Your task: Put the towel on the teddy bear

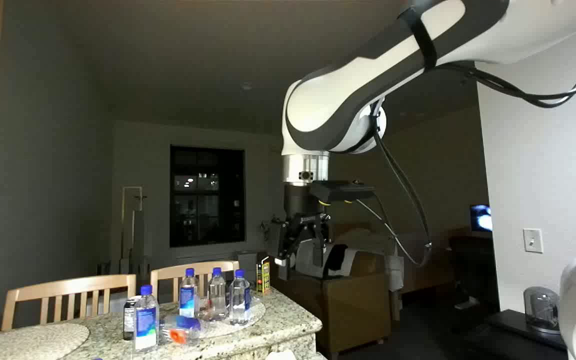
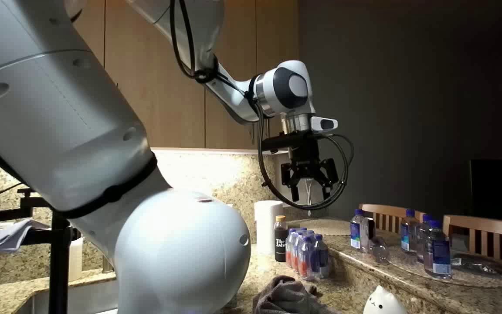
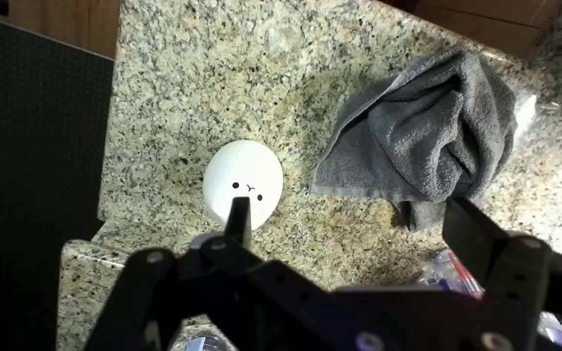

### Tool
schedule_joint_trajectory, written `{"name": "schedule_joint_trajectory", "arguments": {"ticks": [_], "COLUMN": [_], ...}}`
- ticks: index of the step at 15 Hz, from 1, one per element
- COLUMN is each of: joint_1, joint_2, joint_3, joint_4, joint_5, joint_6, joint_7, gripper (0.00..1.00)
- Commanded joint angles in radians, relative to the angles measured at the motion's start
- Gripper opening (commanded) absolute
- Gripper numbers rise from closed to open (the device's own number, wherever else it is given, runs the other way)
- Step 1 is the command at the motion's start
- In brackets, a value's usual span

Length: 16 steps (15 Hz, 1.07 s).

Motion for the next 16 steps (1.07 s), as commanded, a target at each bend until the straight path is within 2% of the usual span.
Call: {"name": "schedule_joint_trajectory", "arguments": {"ticks": [1, 8, 16], "joint_1": [0.008, 0.008, 0.032], "joint_2": [0.001, 0.001, 0.079], "joint_3": [-0.006, -0.006, 0.059], "joint_4": [0.002, 0.002, -0.005], "joint_5": [-0.005, -0.005, 0.034], "joint_6": [-0.003, -0.003, 0.121], "joint_7": [0.004, 0.004, 0.106], "gripper": [1.0, 1.0, 1.0]}}
